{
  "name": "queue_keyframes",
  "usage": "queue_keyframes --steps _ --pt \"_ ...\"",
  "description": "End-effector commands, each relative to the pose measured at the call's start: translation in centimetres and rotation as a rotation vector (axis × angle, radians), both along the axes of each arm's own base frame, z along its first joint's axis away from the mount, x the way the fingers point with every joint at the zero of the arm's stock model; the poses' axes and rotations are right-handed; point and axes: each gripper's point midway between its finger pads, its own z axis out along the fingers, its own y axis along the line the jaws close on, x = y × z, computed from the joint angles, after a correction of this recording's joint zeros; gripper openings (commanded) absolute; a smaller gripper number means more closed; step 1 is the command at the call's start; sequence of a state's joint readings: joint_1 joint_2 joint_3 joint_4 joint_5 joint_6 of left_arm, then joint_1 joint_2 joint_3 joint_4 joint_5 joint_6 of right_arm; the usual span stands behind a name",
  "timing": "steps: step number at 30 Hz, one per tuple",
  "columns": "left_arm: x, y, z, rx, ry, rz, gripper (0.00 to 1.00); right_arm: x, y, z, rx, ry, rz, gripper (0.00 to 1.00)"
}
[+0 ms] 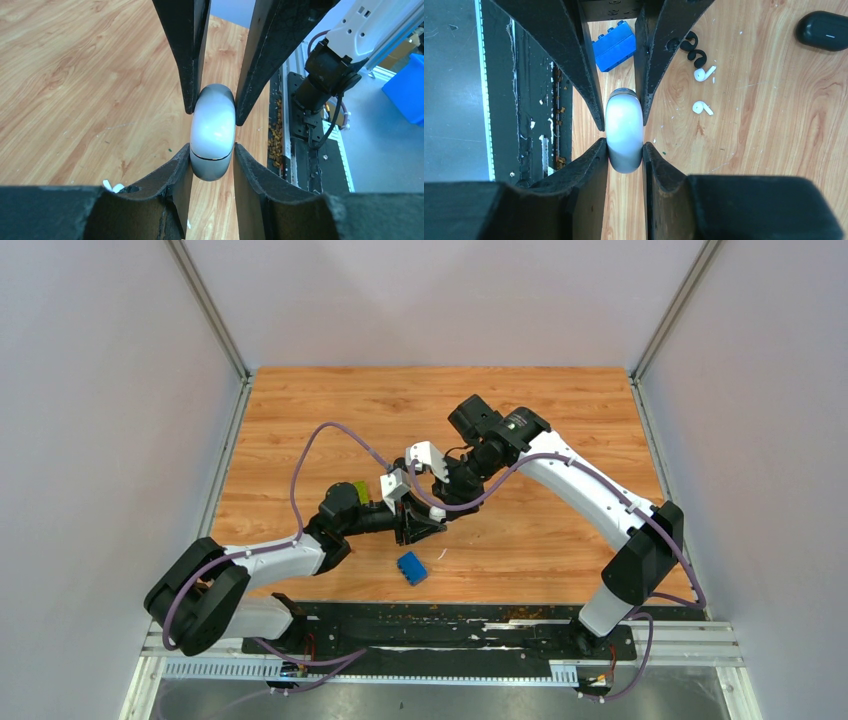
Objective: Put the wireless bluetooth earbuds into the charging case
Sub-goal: Open the charging case.
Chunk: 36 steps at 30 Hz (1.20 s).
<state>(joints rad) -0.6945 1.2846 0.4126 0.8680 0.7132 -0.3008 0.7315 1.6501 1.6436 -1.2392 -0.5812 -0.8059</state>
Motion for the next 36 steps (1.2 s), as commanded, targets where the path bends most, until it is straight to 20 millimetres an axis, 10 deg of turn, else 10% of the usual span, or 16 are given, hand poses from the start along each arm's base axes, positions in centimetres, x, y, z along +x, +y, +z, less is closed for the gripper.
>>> queue_keyframes --steps 1,10,17,26,36 --pt "0.0 -0.6 1.9 -0.046 -0.052 -0.023 0.41 0.3 0.5 0.1 0.028 -0.008 0.009 0.13" --pt "0.0 -0.6 2.0 -0.047 -0.044 -0.019 0.43 0.1 0.4 -0.1 0.025 -0.005 0.01 0.13" --pt "-0.1 -0.7 1.7 -0.042 -0.041 -0.031 0.26 0.1 0.3 -0.2 0.023 -0.007 0.009 0.15" --pt "0.2 -0.2 2.1 -0.044 -0.12 0.001 0.0 -0.7 0.7 1.1 0.064 0.094 0.005 0.48" --pt "0.0 0.0 2.4 -0.047 -0.143 -0.004 0.0 1.4 0.5 2.1 0.137 0.244 -0.078 0.5"
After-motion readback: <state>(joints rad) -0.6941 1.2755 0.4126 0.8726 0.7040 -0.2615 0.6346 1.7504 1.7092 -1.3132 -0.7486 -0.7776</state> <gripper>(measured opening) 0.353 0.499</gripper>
